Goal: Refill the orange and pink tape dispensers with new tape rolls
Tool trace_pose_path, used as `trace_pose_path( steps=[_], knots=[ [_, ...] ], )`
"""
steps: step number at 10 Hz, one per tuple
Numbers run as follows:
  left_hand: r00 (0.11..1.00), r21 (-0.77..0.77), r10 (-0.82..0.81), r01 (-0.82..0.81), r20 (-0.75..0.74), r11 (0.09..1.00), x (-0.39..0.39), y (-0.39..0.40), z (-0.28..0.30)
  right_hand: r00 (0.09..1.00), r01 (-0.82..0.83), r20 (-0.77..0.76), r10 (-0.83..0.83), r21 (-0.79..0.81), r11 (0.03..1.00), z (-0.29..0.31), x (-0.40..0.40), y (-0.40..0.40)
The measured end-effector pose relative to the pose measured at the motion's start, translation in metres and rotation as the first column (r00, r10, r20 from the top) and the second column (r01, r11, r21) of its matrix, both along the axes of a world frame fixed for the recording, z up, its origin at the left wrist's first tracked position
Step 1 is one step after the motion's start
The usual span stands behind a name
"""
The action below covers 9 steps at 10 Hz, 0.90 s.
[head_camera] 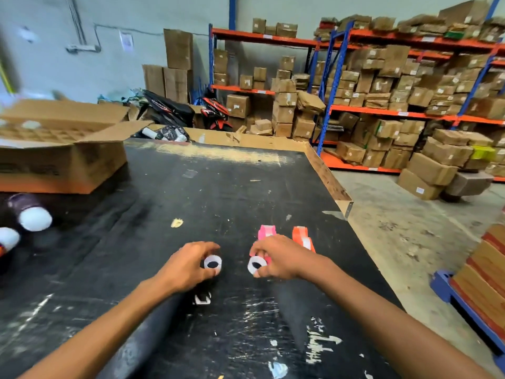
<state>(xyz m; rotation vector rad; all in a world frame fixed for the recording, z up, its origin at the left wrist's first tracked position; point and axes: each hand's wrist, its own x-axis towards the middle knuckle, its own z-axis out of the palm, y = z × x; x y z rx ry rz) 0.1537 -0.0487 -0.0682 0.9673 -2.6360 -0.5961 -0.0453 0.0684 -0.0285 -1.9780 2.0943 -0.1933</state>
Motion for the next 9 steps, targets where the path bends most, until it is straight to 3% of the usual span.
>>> trace_pose_path(
  steps=[3,6,9],
  knots=[
    [0.994,0.022,0.090,-0.092,0.061,0.996,-0.014,-0.034,0.003,0.966,0.027,-0.259,-0.026,0.002,1.000,-0.012,0.006,-0.076],
    [0.989,0.038,0.066,-0.072,0.131,0.997,-0.026,-0.043,-0.005,0.977,0.059,-0.208,-0.041,0.082,0.995,-0.024,0.003,-0.087],
    [0.990,-0.050,0.043,-0.036,0.135,0.998,-0.027,-0.035,0.011,0.985,0.043,-0.166,-0.043,0.001,0.999,-0.004,-0.009,-0.072]
  ],
)
